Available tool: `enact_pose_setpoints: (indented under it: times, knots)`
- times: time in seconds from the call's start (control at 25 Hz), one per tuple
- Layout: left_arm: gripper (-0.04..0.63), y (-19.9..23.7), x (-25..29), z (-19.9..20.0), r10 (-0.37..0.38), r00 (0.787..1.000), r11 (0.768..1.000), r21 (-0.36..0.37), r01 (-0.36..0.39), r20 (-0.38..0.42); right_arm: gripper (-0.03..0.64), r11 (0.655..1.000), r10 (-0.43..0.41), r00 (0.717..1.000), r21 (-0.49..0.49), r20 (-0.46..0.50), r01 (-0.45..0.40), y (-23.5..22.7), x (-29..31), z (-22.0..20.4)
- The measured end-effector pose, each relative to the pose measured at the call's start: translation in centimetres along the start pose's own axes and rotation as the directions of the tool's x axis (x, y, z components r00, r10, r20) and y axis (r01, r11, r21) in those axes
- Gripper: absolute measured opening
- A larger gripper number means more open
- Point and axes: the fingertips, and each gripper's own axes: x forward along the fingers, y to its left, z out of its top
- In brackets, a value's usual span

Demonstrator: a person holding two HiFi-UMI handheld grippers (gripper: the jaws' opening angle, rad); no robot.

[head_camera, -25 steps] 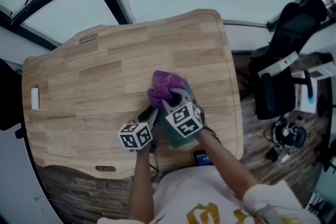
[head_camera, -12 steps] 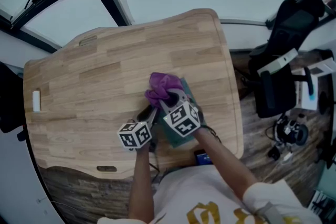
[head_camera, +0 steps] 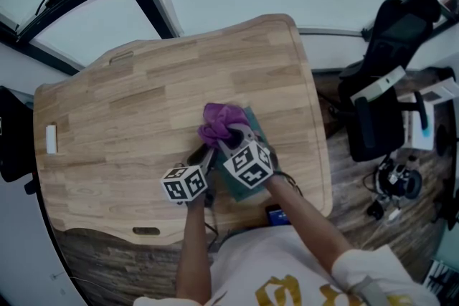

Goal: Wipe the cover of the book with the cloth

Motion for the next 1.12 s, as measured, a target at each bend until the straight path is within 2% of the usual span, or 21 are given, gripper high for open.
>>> enact_pose_setpoints:
  times: [0.84, 1.12]
  knots:
    - [0.127, 0.2, 0.3, -0.1, -0.004, 1.000, 1.000, 0.000, 0.004, -0.002, 0.098, 0.999, -0.020, 0.999, 0.049, -0.026, 0.022, 0.3, -1.4, -1.4]
    - [0.127, 0.2, 0.3, 0.0, -0.006, 1.000, 1.000, -0.001, 0.006, -0.002, 0.098, 0.997, 0.002, 0.999, 0.079, -0.037, 0.001, 0.4, -1.8, -1.8]
